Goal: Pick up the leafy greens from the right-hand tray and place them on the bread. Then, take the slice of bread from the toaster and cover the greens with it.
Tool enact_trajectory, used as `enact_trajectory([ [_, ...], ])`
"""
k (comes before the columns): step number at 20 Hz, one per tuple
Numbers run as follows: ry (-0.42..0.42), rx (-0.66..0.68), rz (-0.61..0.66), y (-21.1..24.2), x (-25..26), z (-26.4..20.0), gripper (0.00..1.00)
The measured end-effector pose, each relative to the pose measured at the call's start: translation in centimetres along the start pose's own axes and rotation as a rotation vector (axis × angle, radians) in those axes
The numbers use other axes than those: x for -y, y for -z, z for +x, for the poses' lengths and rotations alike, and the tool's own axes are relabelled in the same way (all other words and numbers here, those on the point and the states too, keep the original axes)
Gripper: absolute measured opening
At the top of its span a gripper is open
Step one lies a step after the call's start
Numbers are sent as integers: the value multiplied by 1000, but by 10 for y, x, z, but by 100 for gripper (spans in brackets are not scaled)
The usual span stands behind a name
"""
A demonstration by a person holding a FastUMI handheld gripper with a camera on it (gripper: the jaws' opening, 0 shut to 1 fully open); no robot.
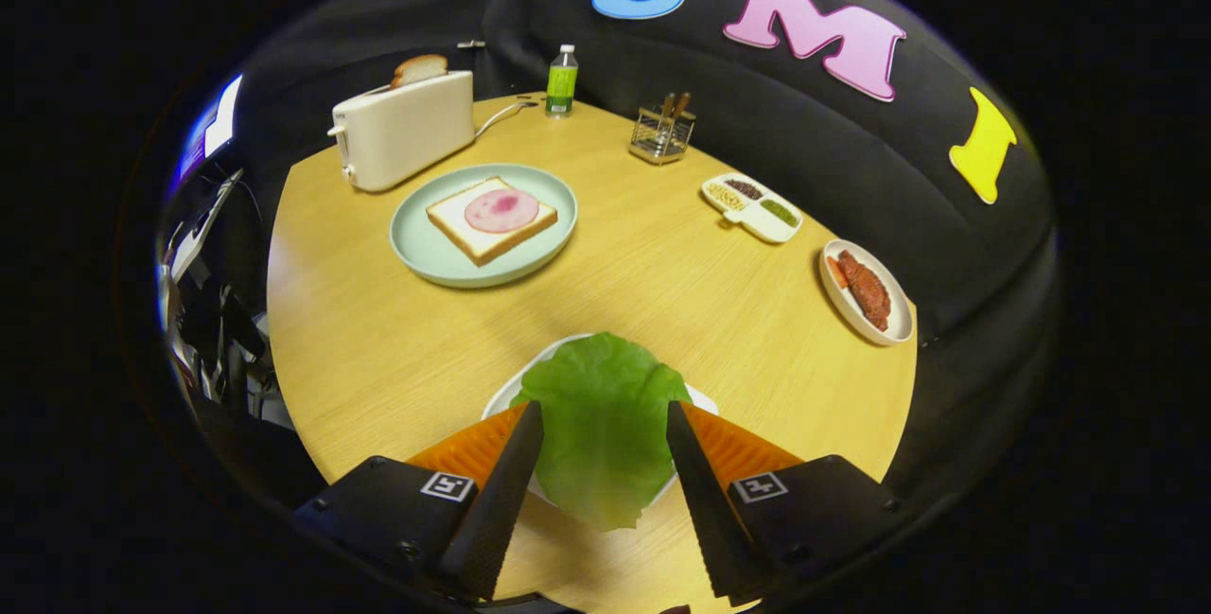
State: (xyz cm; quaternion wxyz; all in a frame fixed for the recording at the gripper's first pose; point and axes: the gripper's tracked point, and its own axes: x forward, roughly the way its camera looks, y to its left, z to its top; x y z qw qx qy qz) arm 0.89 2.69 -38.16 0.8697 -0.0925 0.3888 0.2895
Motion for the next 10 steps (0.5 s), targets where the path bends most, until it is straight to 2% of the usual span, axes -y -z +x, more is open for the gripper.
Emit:
enact_trajectory([
  [3,-47,-64,25,17,-2,20,76],
  [4,-50,-80,36,22,0,25,70],
  [9,-86,-109,123,29,-1,33,65],
  [10,-84,-115,121,30,-1,34,59],
])
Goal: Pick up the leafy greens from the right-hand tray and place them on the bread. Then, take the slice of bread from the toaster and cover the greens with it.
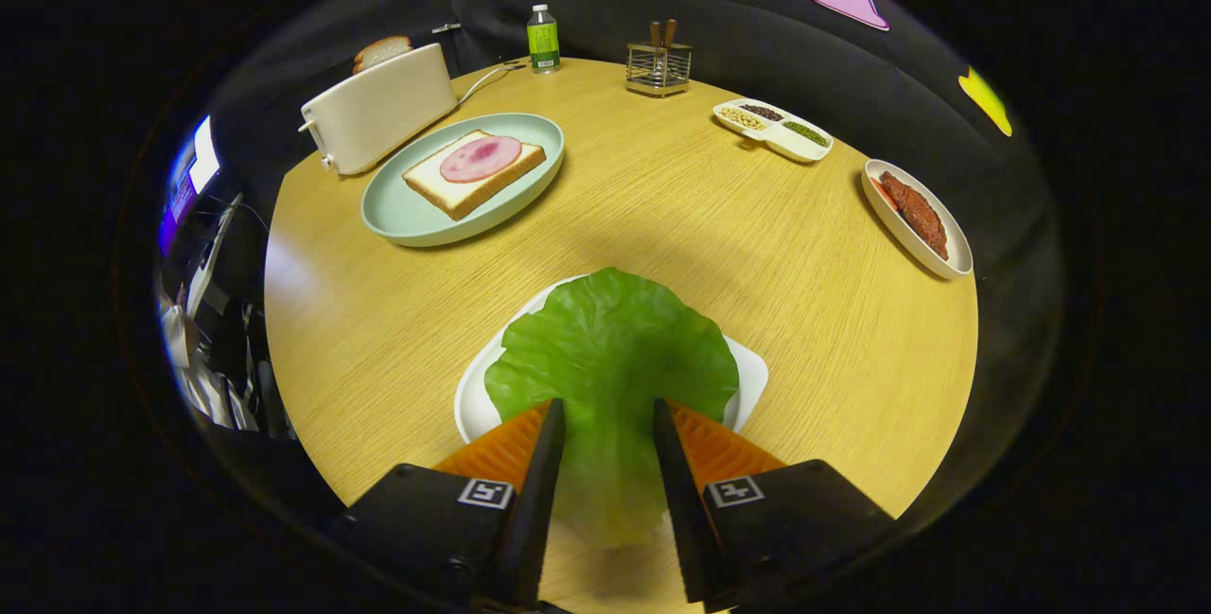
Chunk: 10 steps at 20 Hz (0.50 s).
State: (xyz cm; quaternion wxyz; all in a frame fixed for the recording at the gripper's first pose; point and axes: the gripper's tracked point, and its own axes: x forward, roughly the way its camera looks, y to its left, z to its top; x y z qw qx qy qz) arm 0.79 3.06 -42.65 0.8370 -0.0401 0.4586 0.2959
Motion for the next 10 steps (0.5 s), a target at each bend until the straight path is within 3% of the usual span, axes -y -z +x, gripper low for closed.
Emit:
enact_trajectory([
  [1,-2,1,-14,-2,-2,1,57],
  [3,35,8,-51,-4,-1,0,14],
  [4,52,11,-71,-4,0,-2,9],
  [10,97,80,-26,-23,2,-21,9],
])
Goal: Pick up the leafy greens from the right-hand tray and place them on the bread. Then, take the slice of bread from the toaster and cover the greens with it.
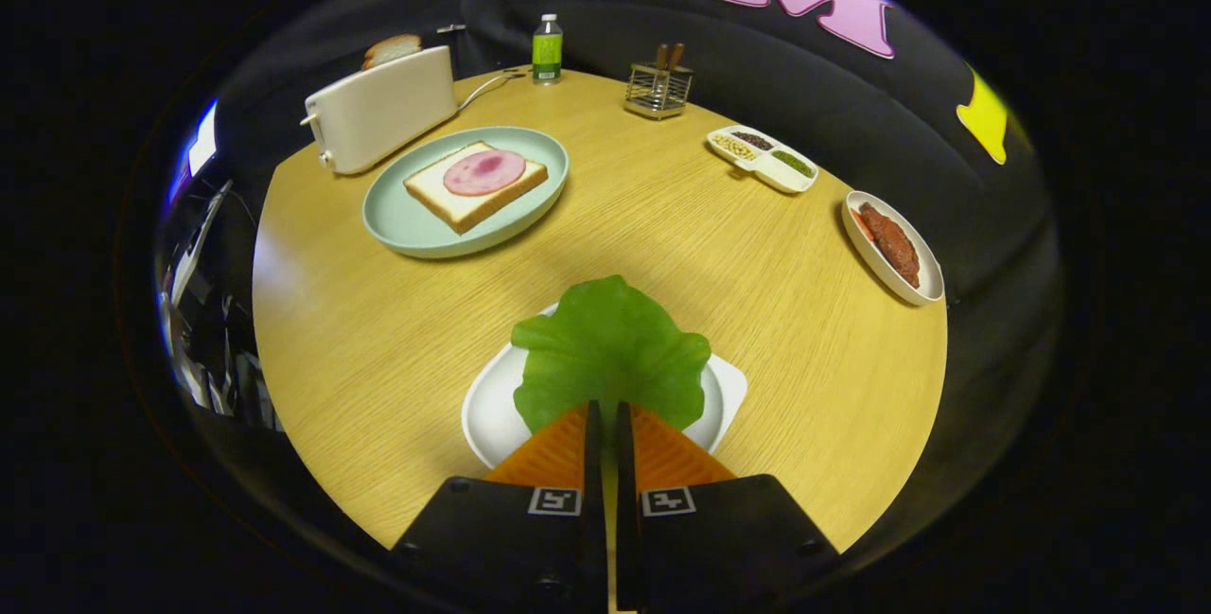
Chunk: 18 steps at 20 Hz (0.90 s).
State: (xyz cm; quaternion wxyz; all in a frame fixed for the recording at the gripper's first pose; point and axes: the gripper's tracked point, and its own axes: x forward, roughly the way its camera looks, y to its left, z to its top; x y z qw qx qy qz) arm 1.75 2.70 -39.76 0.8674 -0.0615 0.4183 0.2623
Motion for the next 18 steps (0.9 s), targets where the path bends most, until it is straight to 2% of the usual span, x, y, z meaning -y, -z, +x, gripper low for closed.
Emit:
enact_trajectory([
  [4,31,81,71,-33,3,-23,9],
  [9,26,202,95,-93,-18,-52,8],
  [18,-41,311,63,-189,-86,-51,8],
])
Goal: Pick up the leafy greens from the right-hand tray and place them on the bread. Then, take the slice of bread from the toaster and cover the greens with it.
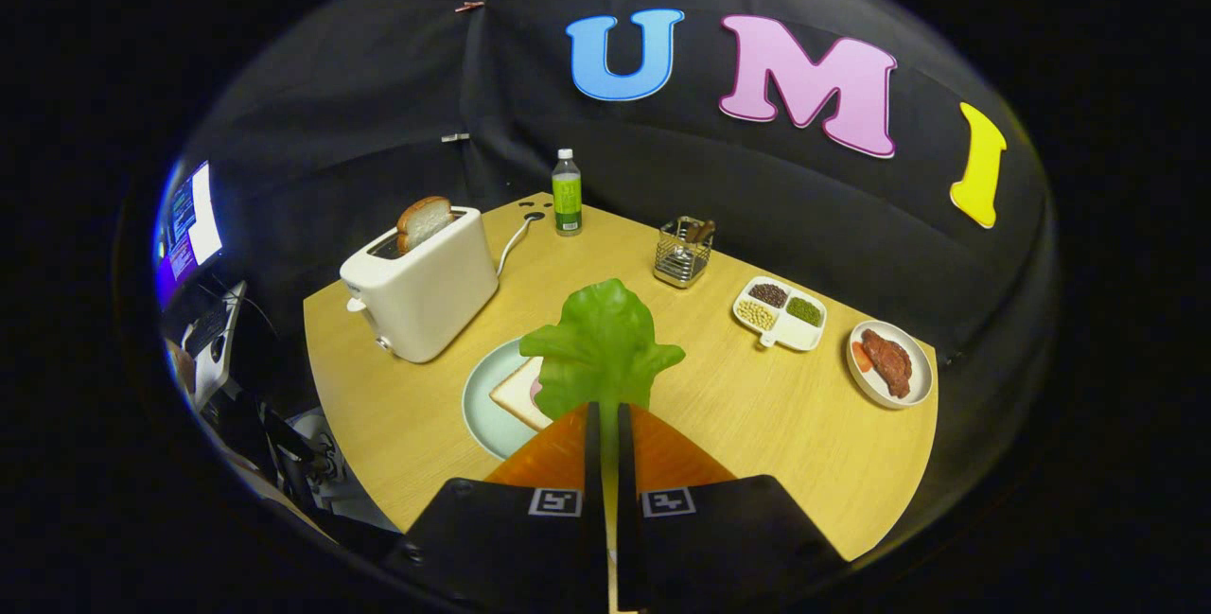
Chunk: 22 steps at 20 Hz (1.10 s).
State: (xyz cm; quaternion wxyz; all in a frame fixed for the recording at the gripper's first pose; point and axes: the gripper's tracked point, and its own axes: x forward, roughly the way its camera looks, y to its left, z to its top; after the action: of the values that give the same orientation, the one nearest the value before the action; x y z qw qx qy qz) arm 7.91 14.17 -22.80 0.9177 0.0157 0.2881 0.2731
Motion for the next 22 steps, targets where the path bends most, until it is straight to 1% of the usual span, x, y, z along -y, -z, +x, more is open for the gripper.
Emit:
enact_trajectory([
  [6,-27,-27,-45,-14,-34,38,9],
  [8,-42,-45,-39,-15,-47,49,8],
  [11,-53,-72,-39,-12,-61,66,8],
  [13,-41,-107,-53,-4,-62,79,8],
  [15,1,-146,-63,8,-57,91,23],
  [17,42,-148,-59,10,-55,97,62],
  [19,65,-121,-49,5,-59,97,100],
  [22,95,-82,-55,-4,-63,87,99],
])
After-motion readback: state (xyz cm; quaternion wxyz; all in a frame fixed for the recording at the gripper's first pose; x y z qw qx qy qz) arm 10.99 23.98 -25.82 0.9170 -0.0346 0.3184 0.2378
